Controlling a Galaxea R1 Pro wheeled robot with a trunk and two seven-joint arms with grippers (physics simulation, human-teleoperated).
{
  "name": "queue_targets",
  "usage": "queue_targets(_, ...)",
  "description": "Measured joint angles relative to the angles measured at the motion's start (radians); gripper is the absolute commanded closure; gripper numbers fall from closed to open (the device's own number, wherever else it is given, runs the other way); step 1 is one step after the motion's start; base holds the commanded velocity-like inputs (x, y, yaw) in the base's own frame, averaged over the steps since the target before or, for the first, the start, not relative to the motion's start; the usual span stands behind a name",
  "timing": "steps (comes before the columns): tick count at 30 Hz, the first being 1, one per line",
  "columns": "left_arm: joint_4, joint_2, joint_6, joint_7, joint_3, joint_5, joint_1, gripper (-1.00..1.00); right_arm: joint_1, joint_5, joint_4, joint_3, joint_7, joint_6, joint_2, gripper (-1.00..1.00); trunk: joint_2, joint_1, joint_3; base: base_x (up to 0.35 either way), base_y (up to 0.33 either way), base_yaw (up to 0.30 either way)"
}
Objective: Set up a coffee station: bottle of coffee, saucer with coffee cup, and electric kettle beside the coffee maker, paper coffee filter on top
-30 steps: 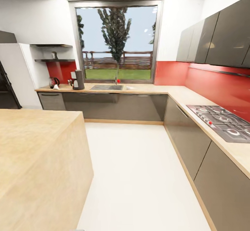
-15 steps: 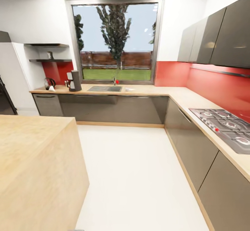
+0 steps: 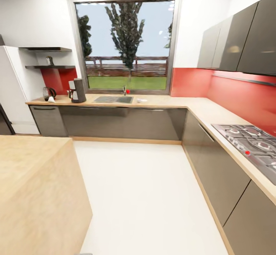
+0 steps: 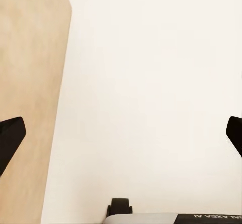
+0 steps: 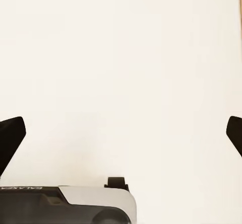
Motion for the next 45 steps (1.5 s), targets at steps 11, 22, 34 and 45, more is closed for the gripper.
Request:
queue_targets(11, 0.000, 0.000, 0.000, 0.000, 0.001, 0.000, 0.000, -1.00, 0.000, -0.001, -0.001, -0.001, 0.000, 0.000, 0.000, -1.00, 0.000, 0.000, 0.000, 0.338, -0.001, 0.000)
queue_targets(22, 0.000, 0.000, 0.000, 0.000, 0.001, 0.000, 0.000, -1.00, 0.000, -0.001, -0.003, -0.001, 0.000, 0.000, 0.000, -1.00, 0.000, 0.000, 0.000, 0.338, 0.000, 0.000)
queue_targets(34, 0.000, 0.002, 0.000, 0.000, 0.002, 0.001, 0.000, -1.00, 0.000, -0.001, -0.002, -0.001, 0.000, 0.000, 0.000, -1.00, 0.000, 0.000, 0.000, 0.338, 0.000, 0.000)
queue_targets(45, 0.000, 0.002, 0.000, 0.000, 0.002, 0.000, 0.000, -1.00, 0.000, -0.001, -0.002, 0.000, 0.000, 0.000, 0.000, -1.00, 0.000, 0.000, 0.000, 0.338, 0.000, 0.000)
